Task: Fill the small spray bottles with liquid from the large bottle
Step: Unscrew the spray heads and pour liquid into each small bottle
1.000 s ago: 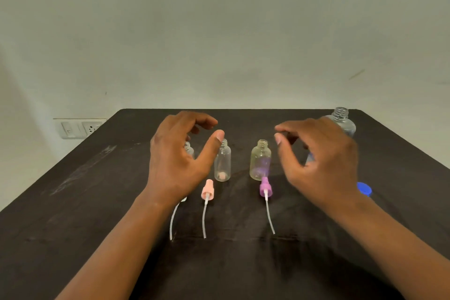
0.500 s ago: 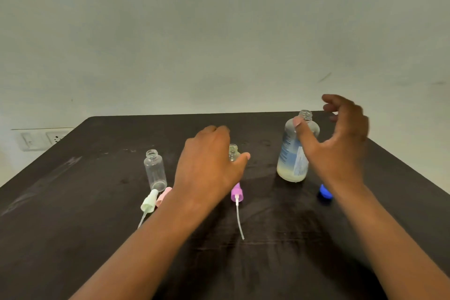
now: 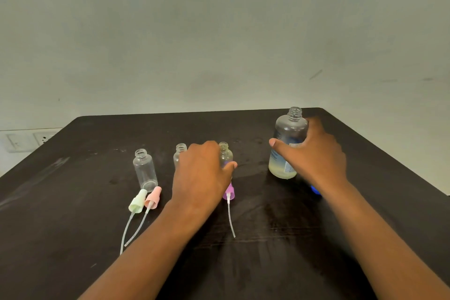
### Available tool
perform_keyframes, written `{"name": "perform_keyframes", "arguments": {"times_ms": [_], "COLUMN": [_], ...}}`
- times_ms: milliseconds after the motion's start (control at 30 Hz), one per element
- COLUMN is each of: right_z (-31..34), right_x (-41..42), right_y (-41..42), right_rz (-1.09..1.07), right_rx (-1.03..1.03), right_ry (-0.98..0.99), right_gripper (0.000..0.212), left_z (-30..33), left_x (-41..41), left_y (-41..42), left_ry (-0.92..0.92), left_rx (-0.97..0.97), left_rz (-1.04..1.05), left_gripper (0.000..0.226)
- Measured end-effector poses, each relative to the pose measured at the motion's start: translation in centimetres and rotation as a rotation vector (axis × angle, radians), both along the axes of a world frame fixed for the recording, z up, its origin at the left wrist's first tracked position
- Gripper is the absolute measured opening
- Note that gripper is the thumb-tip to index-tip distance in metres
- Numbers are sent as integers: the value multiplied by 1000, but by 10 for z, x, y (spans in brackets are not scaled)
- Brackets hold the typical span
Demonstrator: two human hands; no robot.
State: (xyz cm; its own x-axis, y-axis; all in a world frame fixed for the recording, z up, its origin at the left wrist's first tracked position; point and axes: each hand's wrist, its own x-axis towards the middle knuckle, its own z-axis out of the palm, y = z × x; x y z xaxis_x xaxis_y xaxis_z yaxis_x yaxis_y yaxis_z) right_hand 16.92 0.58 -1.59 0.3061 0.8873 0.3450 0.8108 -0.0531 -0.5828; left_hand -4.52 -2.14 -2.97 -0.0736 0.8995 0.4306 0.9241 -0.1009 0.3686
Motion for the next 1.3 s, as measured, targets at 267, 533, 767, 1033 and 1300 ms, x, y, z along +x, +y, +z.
{"name": "perform_keyframes", "arguments": {"times_ms": [267,533,767,1033,1300], "right_z": [-2,-1,-3,-12,-14], "right_x": [-4,-11,-19,-22,-24], "right_y": [-2,-7,-10,-6,-5], "right_rz": [33,70,171,252,307], "right_rx": [185,374,473,504,532], "right_ry": [158,118,96,59,43], "right_gripper": [68,72,68,72,75], "left_z": [-2,-1,2,-3,-4], "left_x": [0,3,4,4,5], "left_y": [-2,-10,-15,-18,-18], "left_ry": [-104,-216,-344,-429,-466], "left_rx": [91,268,300,240,213], "left_rz": [-76,-200,-230,-280,-301], "left_gripper": [30,45,50,43,42]}}
